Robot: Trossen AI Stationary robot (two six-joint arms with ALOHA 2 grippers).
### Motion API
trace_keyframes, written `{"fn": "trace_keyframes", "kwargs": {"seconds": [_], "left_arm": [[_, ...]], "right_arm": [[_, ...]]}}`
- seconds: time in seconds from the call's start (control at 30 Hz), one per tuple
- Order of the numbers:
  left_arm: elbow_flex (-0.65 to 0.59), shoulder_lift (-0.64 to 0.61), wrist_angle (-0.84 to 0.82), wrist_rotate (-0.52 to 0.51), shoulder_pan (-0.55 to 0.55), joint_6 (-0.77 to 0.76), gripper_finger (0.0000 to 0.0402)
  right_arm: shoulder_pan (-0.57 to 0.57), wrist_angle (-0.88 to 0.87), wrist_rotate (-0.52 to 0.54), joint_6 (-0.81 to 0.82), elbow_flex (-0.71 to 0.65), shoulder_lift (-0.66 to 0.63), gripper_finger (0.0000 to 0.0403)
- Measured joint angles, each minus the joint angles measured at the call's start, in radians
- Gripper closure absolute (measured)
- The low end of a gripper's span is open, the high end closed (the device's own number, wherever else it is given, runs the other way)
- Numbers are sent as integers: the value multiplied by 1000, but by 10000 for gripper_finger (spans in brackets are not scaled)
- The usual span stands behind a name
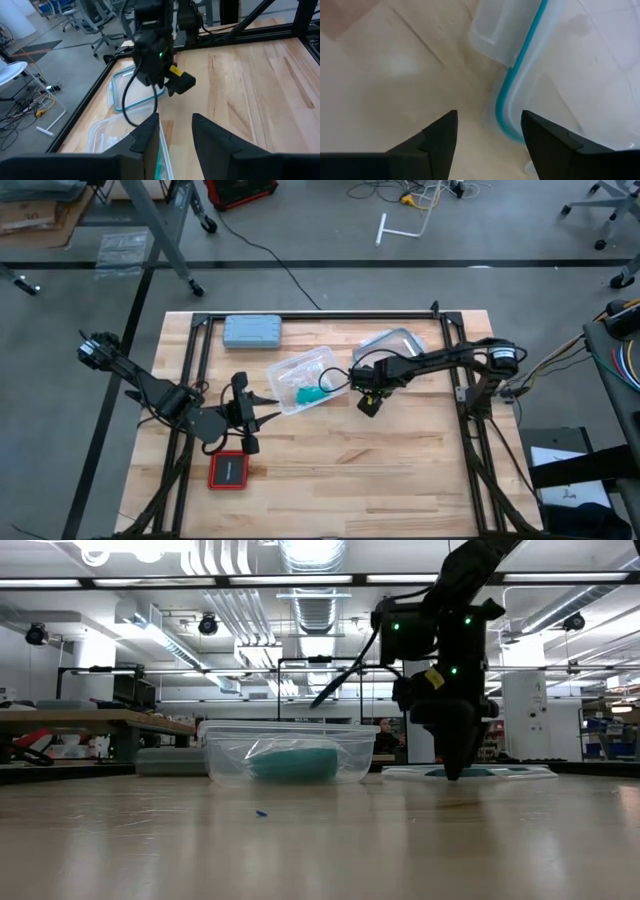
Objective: Roll bandage
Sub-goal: Close the transparent food container
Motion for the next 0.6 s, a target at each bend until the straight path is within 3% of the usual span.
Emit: {"fn": "trace_keyframes", "kwargs": {"seconds": [0.23, 0.47, 0.6], "left_arm": [[0, 0, -2, 0, 0, 0, 292], [0, 0, -2, 0, 0, 4, 308], [0, 0, -2, 0, 0, 4, 316]], "right_arm": [[-22, -23, 4, -33, 39, 85, 236], [-42, 16, 49, -78, 31, 120, 378], [-42, 17, 48, -81, 30, 116, 384]]}}
